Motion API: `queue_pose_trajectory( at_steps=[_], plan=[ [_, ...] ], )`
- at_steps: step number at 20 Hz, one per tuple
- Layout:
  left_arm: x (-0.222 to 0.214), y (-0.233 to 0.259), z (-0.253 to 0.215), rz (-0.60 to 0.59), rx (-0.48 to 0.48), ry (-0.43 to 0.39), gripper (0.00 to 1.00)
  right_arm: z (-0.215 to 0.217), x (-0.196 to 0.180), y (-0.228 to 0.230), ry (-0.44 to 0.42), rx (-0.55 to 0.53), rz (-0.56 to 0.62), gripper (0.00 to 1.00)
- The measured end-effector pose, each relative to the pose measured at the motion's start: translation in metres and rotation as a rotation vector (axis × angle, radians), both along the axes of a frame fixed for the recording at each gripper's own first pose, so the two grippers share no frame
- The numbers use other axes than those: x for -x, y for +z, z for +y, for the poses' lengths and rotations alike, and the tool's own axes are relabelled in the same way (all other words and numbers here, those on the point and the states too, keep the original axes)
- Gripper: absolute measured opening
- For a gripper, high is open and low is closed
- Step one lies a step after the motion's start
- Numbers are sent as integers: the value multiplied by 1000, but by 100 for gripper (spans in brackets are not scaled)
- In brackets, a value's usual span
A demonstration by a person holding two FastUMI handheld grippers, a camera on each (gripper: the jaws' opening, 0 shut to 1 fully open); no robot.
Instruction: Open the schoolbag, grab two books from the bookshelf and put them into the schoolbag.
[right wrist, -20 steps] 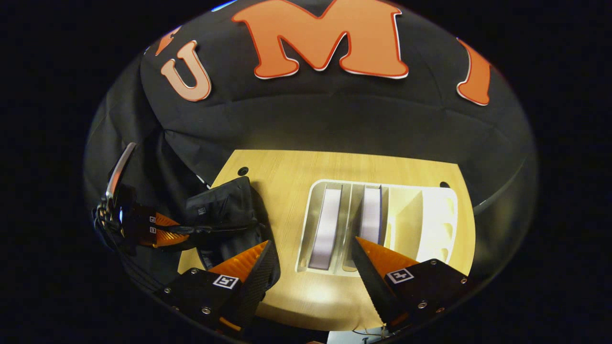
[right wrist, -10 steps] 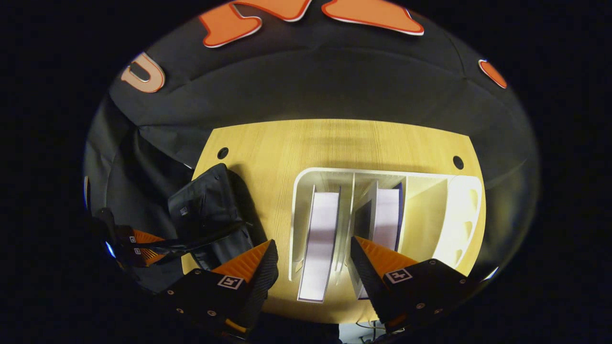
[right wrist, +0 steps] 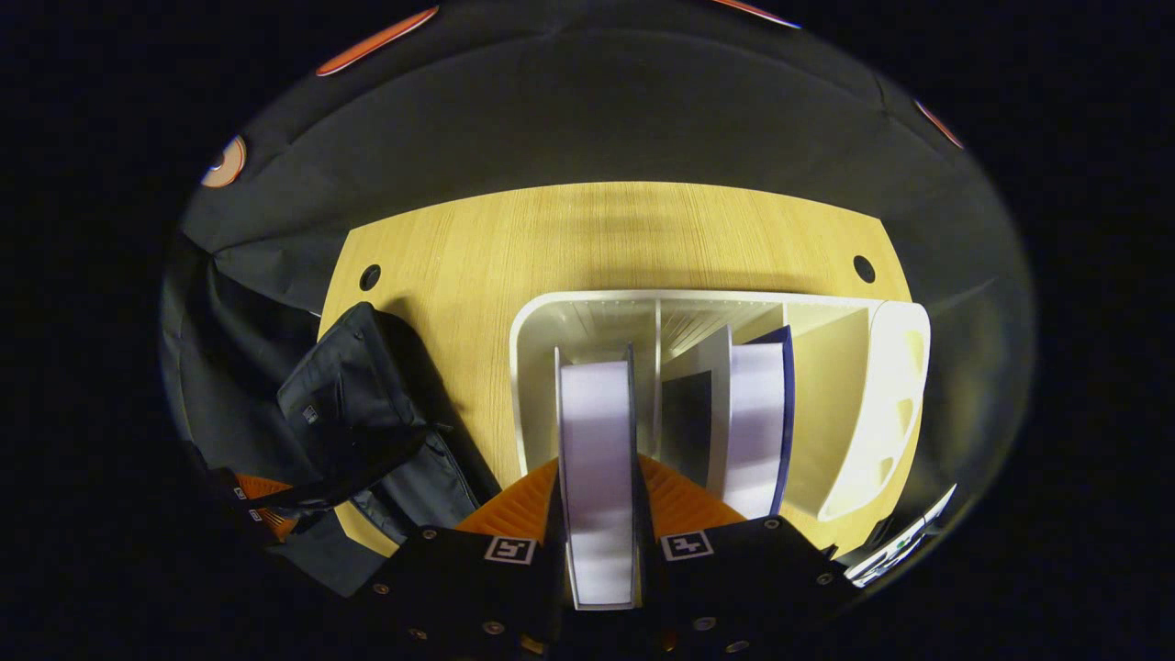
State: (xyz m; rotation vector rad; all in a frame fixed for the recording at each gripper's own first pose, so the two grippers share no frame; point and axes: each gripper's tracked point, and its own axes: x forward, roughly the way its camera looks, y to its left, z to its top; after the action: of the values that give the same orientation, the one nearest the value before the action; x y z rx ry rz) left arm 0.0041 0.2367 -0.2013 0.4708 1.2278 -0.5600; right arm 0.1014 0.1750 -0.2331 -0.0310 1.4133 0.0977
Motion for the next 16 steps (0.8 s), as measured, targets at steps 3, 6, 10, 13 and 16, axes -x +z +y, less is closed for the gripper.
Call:
queue_pose_trajectory(
  at_steps=[3,6,10,13,16],
  plan=[
    [-2,0,-1,-8,-8,-5,6,-1,5,16,-7,-21,-10,31],
    [-6,5,-3,-17,-23,-16,5,-1,6,45,-16,-78,-50,30],
    [-12,9,-11,-29,-30,-23,4,-9,14,85,-45,-163,-100,29],
    [-14,10,-21,-32,-21,-22,4,-21,25,115,-51,-196,-145,29],
    [-16,11,-25,-34,-11,-16,4,-27,40,142,-64,-252,-187,28]
  ],
)
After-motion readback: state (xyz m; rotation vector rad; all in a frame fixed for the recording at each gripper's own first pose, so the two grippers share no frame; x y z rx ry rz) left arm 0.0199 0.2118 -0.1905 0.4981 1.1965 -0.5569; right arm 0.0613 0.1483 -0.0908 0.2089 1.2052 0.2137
